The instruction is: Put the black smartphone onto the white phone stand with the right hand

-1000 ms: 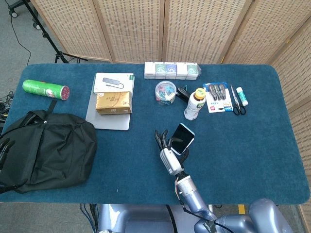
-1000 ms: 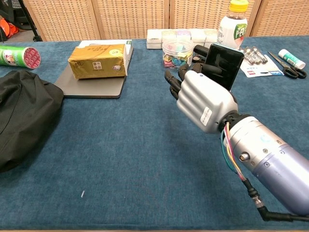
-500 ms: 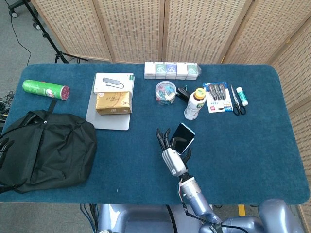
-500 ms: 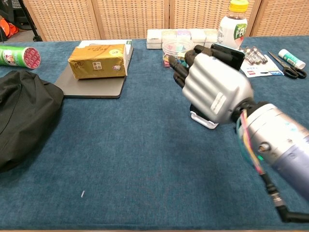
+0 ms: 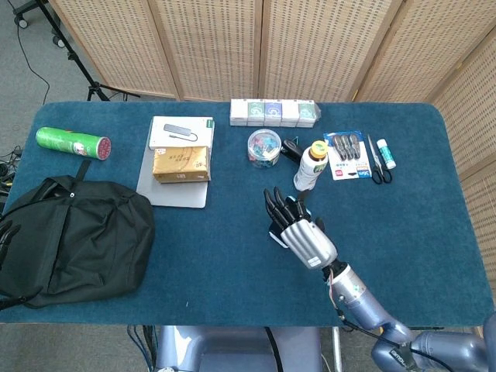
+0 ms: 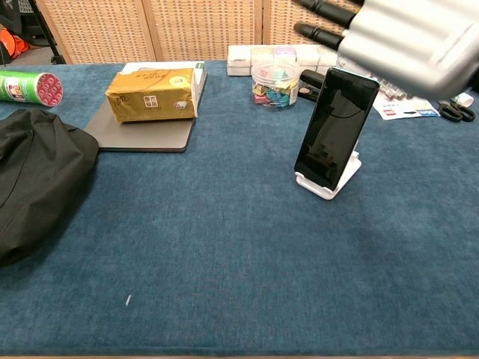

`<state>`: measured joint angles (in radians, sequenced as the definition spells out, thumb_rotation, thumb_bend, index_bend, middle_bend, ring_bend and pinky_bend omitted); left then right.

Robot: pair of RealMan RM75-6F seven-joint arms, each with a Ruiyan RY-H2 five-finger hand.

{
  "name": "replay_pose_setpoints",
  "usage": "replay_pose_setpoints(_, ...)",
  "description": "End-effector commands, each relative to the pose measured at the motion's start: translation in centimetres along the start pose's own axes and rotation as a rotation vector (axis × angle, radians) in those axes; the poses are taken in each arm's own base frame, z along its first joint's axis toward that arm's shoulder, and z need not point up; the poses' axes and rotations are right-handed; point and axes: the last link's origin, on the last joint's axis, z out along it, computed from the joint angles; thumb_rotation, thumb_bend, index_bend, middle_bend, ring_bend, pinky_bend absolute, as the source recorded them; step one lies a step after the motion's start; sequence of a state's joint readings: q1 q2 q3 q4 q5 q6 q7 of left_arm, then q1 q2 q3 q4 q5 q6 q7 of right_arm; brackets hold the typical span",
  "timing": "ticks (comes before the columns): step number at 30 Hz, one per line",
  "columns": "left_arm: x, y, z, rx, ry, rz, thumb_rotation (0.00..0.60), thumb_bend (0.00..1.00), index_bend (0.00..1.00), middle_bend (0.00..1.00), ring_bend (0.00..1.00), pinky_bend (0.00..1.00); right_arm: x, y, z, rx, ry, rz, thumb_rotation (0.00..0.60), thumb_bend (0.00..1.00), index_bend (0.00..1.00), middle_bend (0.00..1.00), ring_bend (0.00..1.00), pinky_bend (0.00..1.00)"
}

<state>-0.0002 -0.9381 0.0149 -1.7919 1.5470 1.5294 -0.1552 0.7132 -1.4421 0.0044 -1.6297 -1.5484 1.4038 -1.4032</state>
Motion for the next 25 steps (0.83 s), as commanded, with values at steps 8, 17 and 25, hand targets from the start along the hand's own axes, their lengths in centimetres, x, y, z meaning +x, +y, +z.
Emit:
replay_pose_setpoints(8, 0.1, 0.0, 0.0, 0.030, 0.085, 0.053, 0.600, 0.00, 0.00, 0.00, 0.00, 0.00, -6.8, 9.1, -6.5, -0.290, -0.234, 0.492, 0.600, 0.00, 0.04, 0.00, 0.00, 0.17)
replay_pose_setpoints(17, -0.5, 0.3, -0.1, 0.027, 0.092, 0.078, 0.600, 0.00, 0.00, 0.00, 0.00, 0.00, -8.6, 9.4, -14.8, -0.503, -0.405, 0.814, 0.600, 0.00, 0.04, 0.00, 0.00, 0.11)
replay_pose_setpoints(25, -0.7, 0.4, -0.1, 0.017, 0.106, 0.089, 0.600, 0.00, 0.00, 0.00, 0.00, 0.00, -8.6, 7.4, -18.8, -0.506, -0.425, 1.002, 0.600, 0.00, 0.04, 0.00, 0.00, 0.09)
